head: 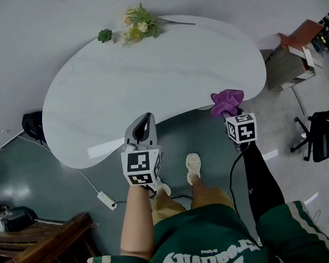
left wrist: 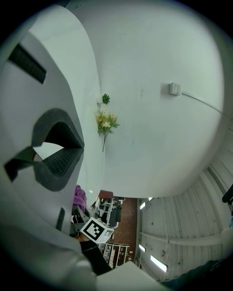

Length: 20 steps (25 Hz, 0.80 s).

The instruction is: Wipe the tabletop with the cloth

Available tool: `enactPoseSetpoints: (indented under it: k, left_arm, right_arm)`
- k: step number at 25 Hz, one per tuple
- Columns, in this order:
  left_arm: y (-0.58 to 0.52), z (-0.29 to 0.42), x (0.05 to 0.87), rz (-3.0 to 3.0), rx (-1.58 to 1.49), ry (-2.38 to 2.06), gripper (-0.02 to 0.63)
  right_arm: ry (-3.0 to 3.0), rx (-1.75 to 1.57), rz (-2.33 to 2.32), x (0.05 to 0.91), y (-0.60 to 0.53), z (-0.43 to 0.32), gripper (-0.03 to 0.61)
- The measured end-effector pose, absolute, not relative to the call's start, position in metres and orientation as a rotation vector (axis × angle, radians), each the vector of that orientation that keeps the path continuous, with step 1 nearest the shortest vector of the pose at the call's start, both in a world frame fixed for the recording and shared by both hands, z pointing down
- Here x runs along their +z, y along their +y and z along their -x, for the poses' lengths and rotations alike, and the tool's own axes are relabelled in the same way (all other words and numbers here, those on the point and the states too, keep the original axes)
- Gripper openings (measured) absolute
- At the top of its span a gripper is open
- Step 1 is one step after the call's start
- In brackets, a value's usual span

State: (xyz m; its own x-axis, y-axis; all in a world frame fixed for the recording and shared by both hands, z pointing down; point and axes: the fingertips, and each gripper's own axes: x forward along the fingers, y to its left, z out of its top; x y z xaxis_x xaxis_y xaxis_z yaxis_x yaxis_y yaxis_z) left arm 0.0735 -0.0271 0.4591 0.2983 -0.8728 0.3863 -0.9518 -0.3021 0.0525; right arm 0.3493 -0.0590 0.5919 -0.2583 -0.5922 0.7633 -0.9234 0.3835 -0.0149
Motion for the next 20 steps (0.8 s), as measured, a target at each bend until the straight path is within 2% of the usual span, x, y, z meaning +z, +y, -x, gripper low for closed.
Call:
enactPoseSetpoints:
  k: [20]
  left_arm:
    - [0.038, 0.101, 0.460, -2.148, 0.404, -1.820, 0.000]
  right_arm:
    - [-2.060, 0.551, -1.090, 0.597, -0.019, -0.149, 0.094]
